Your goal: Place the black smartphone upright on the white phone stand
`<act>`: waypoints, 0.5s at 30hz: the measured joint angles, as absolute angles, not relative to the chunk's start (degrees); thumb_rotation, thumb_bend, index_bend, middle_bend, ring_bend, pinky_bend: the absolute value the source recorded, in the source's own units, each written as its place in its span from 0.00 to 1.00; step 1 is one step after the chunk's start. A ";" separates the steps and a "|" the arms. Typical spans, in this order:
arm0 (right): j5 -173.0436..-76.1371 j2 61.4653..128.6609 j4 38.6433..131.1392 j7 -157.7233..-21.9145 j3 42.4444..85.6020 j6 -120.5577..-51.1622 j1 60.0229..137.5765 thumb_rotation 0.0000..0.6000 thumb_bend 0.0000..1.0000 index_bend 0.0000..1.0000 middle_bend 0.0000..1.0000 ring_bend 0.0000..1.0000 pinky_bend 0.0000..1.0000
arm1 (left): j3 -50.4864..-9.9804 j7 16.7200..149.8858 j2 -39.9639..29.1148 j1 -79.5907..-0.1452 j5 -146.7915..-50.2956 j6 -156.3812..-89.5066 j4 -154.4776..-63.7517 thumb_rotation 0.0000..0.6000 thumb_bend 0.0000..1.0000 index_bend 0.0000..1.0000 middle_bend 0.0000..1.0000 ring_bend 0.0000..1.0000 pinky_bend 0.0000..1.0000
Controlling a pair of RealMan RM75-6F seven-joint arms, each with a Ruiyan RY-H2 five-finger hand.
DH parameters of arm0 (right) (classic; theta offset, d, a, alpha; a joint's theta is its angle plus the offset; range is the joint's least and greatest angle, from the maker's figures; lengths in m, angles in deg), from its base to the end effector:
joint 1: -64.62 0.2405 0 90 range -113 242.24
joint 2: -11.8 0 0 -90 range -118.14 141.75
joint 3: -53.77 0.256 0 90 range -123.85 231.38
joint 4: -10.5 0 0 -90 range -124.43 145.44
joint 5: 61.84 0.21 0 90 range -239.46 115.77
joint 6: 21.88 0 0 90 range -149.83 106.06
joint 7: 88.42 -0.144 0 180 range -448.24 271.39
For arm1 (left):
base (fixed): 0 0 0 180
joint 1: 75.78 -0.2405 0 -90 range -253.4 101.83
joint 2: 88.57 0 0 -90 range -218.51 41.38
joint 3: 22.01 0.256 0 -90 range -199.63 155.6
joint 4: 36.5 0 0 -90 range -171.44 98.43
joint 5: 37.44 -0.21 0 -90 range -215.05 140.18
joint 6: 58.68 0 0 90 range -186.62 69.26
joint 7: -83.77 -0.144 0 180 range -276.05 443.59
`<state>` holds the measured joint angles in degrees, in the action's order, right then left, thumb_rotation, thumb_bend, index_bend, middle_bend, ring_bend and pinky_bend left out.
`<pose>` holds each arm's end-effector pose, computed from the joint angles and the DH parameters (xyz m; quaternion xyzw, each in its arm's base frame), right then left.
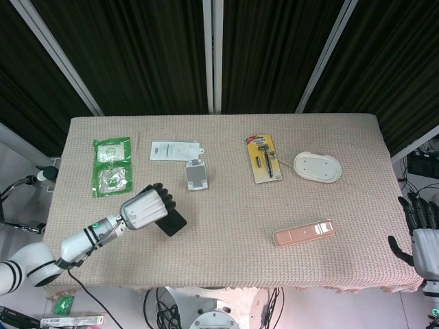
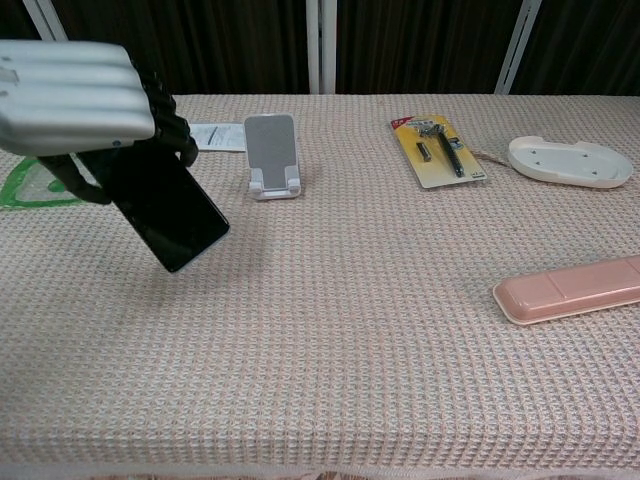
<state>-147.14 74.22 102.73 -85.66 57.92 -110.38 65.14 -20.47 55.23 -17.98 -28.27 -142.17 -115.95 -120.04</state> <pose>-0.3226 -0.1615 0.1806 0.5744 -0.3638 0.3654 0.6358 -0.1493 0.3248 0.0503 -0.8881 0.1068 -0.2692 0.3570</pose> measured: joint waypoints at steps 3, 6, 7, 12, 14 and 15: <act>-147.24 74.38 102.61 -85.78 57.85 -110.53 65.04 1.00 0.24 0.00 0.00 0.00 0.00 | -22.67 49.39 -20.14 -26.51 -143.17 -115.50 -120.38 1.00 0.38 0.60 0.60 0.52 0.58; -147.37 74.37 102.61 -85.90 57.87 -110.87 64.93 1.00 0.24 0.00 0.00 0.00 0.00 | -25.47 45.00 -22.03 -24.04 -143.37 -113.66 -120.56 1.00 0.38 0.60 0.60 0.52 0.58; -147.40 74.36 102.60 -85.97 57.89 -111.00 64.88 1.00 0.24 0.00 0.00 0.00 0.00 | -26.48 43.62 -22.48 -23.10 -143.29 -112.75 -120.49 1.00 0.38 0.60 0.60 0.52 0.58; -147.27 74.33 102.48 -86.55 58.07 -111.71 64.48 1.00 0.24 0.00 0.00 0.00 0.00 | -28.99 38.08 -22.68 -20.00 -143.27 -109.89 -119.76 1.00 0.41 0.60 0.60 0.52 0.58; -147.15 74.43 102.38 -86.81 58.09 -111.77 64.38 1.00 0.24 0.00 0.00 0.00 0.00 | -29.57 35.54 -22.00 -18.80 -143.63 -108.84 -119.13 1.00 0.41 0.60 0.60 0.52 0.58; -147.10 74.51 102.29 -86.91 58.08 -111.76 64.34 1.00 0.24 0.00 0.00 0.00 0.00 | -29.76 34.44 -21.54 -18.29 -143.81 -108.37 -118.76 1.00 0.41 0.60 0.60 0.52 0.57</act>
<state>-147.10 74.51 102.29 -86.91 58.08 -111.76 64.34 -29.76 34.44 -21.54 -18.29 -143.81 -108.37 -118.76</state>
